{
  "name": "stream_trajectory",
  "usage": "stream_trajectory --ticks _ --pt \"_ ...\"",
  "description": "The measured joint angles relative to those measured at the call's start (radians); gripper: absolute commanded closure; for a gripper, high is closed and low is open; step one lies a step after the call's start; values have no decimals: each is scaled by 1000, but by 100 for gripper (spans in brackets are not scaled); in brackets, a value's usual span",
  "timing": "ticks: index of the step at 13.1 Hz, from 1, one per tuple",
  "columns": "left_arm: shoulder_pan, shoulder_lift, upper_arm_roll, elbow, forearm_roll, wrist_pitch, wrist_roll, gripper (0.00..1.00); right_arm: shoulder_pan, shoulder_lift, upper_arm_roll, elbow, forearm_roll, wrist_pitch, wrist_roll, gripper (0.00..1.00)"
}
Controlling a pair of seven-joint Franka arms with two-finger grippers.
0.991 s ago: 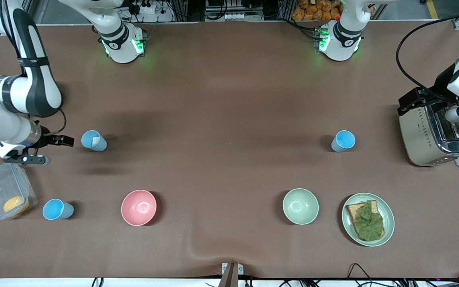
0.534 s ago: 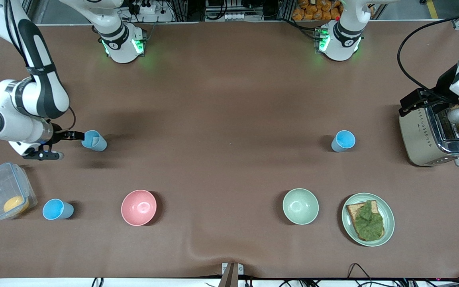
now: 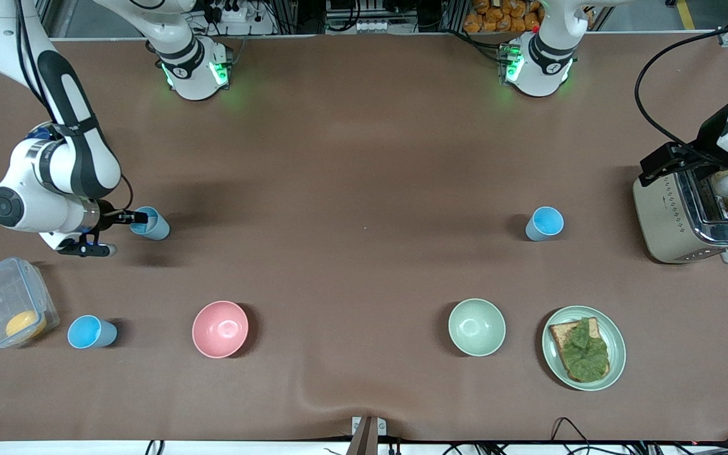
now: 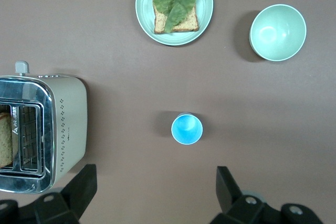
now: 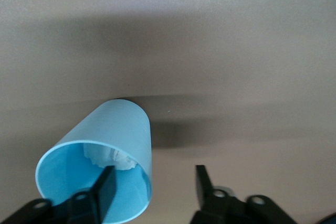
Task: Stack blue cups with both arms
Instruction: 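Close the right gripper around the blue cup's rim, then carry the blue cup to the table middle and set it down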
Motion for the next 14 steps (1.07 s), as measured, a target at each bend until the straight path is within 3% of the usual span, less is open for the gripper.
stream_trajectory --ticks 1,8,12,14 --pt "0 0 0 0 0 0 0 0 0 0 0 0 2 0 0 100" --pt "-1 0 -1 1 0 0 0 0 25 0 10 51 8 -65 0 100" --pt "-1 1 -1 2 0 0 0 0 140 -2 12 210 28 -224 92 100" --pt "-1 1 -1 2 0 0 0 0 234 -2 14 256 96 -246 217 100"
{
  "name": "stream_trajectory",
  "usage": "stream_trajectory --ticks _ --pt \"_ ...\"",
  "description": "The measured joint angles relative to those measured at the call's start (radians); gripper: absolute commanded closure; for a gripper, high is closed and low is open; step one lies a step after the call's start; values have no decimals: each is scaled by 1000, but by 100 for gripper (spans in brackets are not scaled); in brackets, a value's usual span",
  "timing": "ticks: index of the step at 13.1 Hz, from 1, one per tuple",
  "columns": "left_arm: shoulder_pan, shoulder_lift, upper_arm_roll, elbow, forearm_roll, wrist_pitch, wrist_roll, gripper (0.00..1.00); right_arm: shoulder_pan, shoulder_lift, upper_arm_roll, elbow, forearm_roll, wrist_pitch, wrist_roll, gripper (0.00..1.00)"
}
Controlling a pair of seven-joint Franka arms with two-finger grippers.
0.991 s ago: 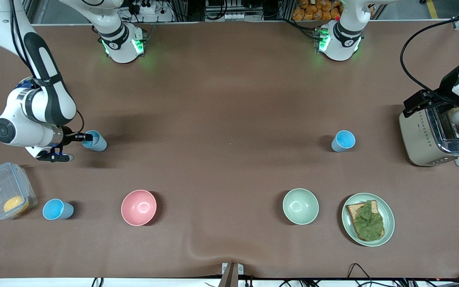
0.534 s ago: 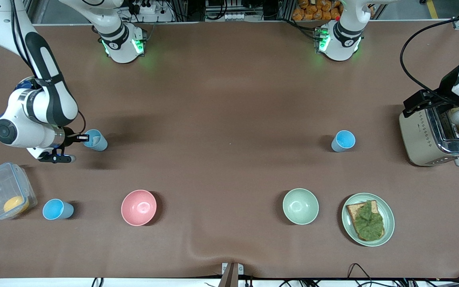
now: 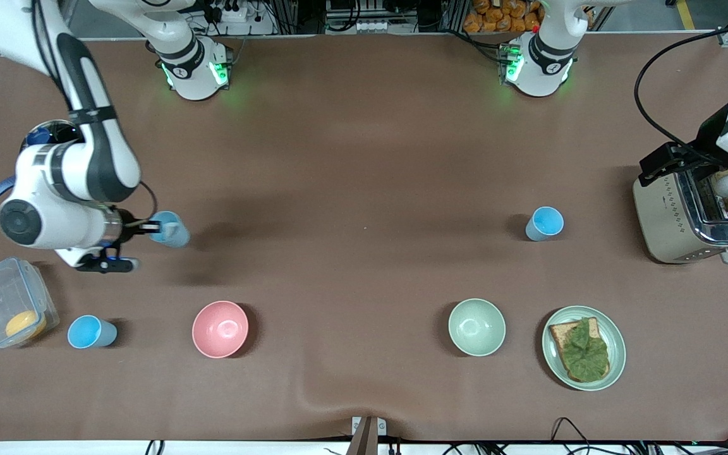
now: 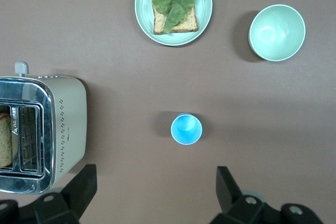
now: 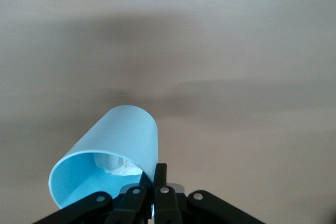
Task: Stack blue cups with both arms
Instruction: 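Carry the blue cup to the table middle and set it down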
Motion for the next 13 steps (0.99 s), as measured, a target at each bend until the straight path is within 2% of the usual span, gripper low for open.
stream_trajectory --ticks 4,7,11,13 --pt "0 0 0 1 0 0 0 0 266 34 6 112 78 0 377 100" --pt "0 1 0 1 0 -1 0 0 435 130 8 232 139 7 583 100" --pt "0 2 0 2 0 -1 0 0 551 306 6 393 150 92 713 100" --pt "0 2 0 2 0 -1 0 0 577 360 7 429 154 162 726 100"
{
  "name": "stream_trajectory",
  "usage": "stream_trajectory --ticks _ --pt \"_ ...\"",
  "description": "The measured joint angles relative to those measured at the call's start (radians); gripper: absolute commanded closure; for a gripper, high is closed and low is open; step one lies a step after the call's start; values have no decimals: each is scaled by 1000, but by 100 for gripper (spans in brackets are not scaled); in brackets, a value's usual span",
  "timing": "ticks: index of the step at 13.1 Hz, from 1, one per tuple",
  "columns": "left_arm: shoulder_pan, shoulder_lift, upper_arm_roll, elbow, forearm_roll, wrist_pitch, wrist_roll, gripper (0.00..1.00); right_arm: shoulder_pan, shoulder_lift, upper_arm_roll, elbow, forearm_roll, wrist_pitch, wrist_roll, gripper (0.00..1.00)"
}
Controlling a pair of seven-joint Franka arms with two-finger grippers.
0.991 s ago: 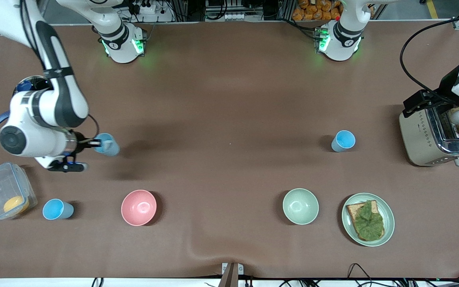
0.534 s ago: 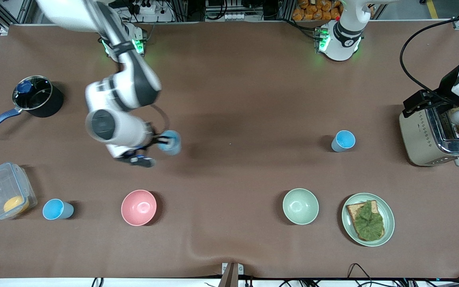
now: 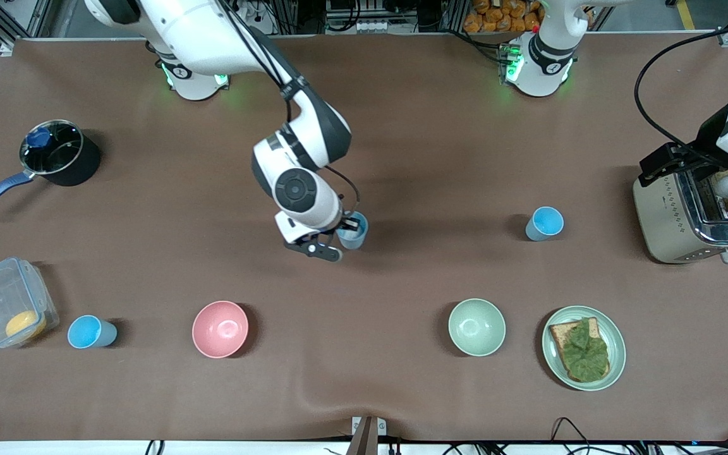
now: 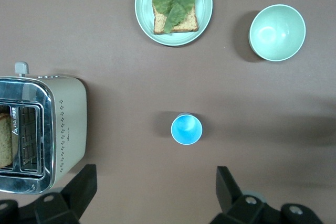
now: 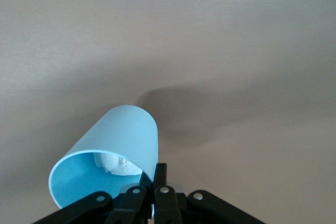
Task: Stack blue cups with both arms
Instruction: 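Carry the blue cup to the table middle and set it down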
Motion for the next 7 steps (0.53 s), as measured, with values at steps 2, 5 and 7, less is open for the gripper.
stream_trajectory --ticks 2,5,7 --pt "0 0 0 0 0 0 0 0 22 25 2 11 38 51 8 100" --pt "0 0 0 0 0 0 0 0 44 33 3 15 105 91 11 100" --pt "0 0 0 0 0 0 0 0 56 36 5 15 119 92 12 100"
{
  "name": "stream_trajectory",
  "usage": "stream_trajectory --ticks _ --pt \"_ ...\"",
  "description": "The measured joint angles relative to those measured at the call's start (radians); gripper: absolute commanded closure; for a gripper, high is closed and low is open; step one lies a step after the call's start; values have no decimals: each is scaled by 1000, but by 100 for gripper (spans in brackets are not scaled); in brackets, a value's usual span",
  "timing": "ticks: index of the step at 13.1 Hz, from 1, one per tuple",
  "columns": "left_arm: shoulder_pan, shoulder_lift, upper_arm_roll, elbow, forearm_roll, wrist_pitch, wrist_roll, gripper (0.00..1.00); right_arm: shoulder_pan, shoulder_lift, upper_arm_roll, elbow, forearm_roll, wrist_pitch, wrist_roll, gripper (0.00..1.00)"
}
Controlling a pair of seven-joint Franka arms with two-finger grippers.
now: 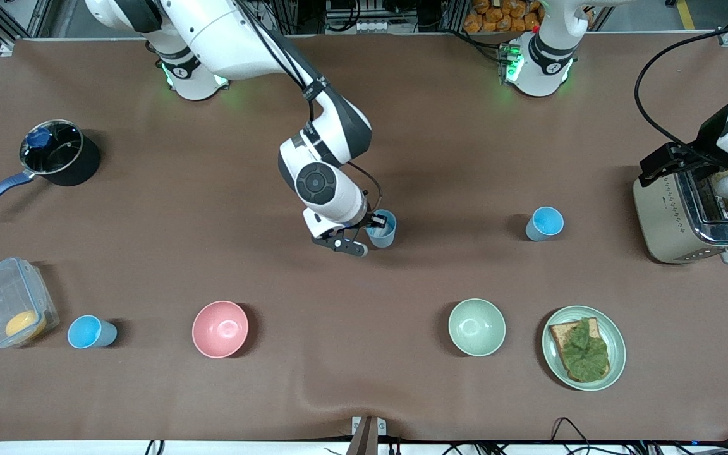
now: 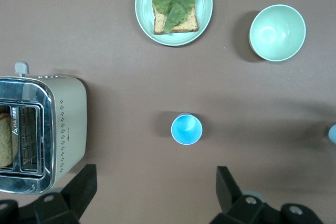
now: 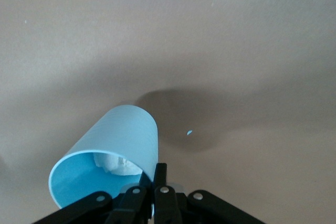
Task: Stack blue cups with both arms
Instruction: 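Carry the blue cup to the table middle and set it down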
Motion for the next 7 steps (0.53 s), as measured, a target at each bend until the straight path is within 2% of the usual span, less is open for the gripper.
stream_trajectory --ticks 2,3,4,5,7 --pt "1 0 1 0 0 0 0 0 12 12 1 0 8 0 7 100" --pt "2 0 2 0 0 0 0 0 15 21 1 0 13 1 7 83" --pt "3 0 2 0 0 0 0 0 18 28 1 0 18 3 9 44" --pt "3 0 2 0 0 0 0 0 20 33 2 0 25 5 11 0" --pt "3 0 2 0 0 0 0 0 23 36 2 3 35 18 11 0"
